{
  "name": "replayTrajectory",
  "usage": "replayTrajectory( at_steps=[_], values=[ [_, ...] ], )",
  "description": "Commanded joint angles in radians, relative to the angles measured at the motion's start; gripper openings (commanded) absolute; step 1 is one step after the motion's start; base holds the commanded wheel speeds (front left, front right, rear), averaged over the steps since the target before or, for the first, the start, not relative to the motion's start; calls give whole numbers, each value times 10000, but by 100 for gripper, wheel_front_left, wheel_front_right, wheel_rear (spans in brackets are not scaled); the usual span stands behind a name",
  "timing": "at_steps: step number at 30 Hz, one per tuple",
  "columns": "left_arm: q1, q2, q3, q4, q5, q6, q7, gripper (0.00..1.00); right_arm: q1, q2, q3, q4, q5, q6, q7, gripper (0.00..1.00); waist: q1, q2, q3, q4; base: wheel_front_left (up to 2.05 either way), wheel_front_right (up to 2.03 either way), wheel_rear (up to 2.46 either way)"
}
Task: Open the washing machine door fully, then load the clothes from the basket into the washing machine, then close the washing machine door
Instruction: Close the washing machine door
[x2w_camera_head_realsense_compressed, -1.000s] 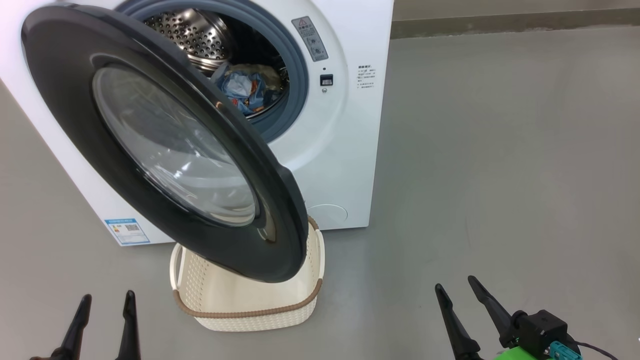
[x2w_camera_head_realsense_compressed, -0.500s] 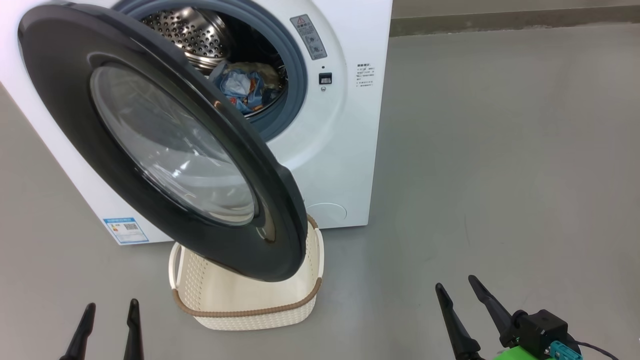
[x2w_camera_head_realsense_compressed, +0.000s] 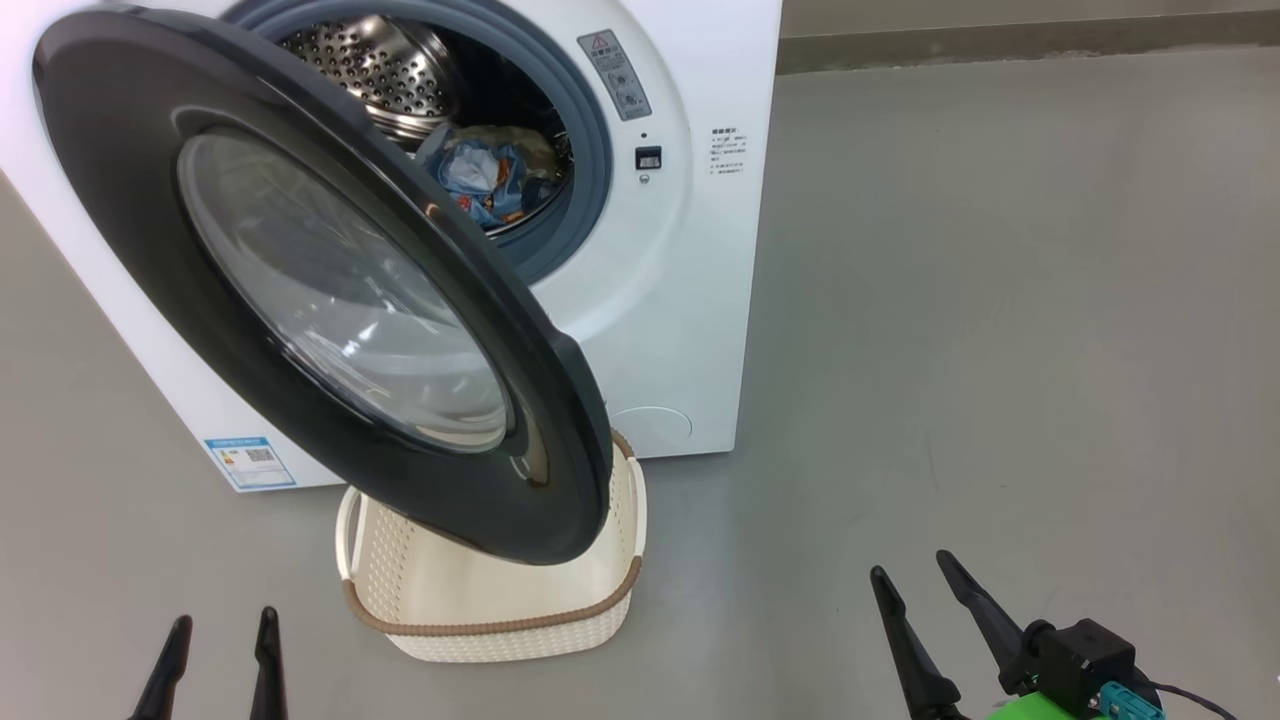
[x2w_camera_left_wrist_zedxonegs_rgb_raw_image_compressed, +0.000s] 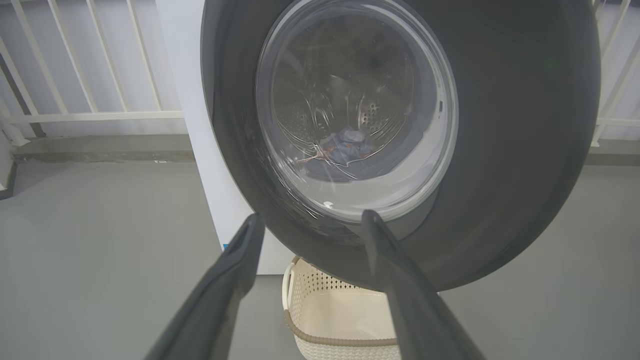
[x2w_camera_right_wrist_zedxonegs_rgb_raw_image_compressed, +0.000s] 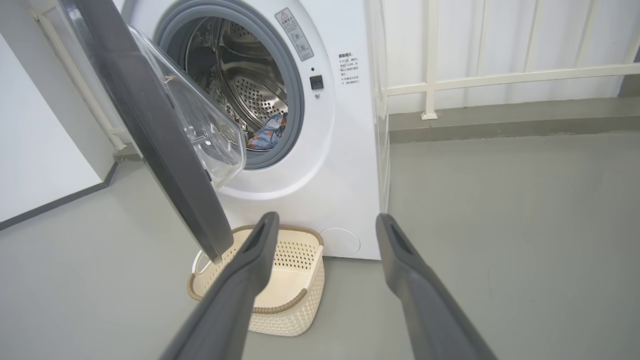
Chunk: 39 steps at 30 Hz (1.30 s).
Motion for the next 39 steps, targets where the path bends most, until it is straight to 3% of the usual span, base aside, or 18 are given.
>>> replayTrajectory(
  at_steps=[1, 12, 13, 14, 15, 16, 23, 29, 35, 39],
  values=[
    [-133, 55, 373, -185, 122, -13, -63, 100, -209, -11, 218, -258, -106, 16, -122, 100, 0, 0, 3, -5, 0, 0, 0],
    [-94, -3, 442, -63, 248, -65, -63, 100, -241, -33, 258, -237, -84, 16, -122, 100, 0, 0, -12, -33, 0, 0, 0],
    [-96, -10, 449, -46, 250, -67, -63, 100, -241, -31, 250, -236, -80, 16, -122, 93, 0, 0, -12, -33, 0, 0, 0],
    [-102, -16, 457, -35, 260, -70, -63, 100, -241, -29, 243, -236, -76, 16, -122, 45, 0, 0, -11, -35, 0, 0, 0],
    [-104, -20, 464, -20, 271, -73, -63, 100, -243, -25, 237, -238, -72, 16, -122, 19, 0, 0, -12, -38, 0, 0, 0],
    [-109, -25, 472, -10, 278, -77, -63, 100, -246, -26, 226, -245, -74, 16, -122, 0, 0, 0, -12, -37, 0, 0, 0],
    [-119, -61, 565, -14, 246, -108, -63, 100, -395, -10, 18, -977, -185, 16, -122, 0, 0, 0, 18, -43, 0, 0, 0],
    [-160, -96, 647, 28, 204, -129, -63, 100, -808, 65, -31, -2846, -109, 16, -122, 0, 0, 0, 76, -90, 0, 0, 0],
    [-212, -120, 685, 85, 265, -139, -63, 100, -1486, -13, 988, -4747, -107, 16, -122, 0, 0, 0, 79, -43, 0, 0, 0],
    [-244, -144, 643, 111, 241, -153, -63, 100, -2128, -126, 2156, -5351, -20, 16, -122, 0, 0, 0, 99, 93, 0, 0, 0]
  ],
)
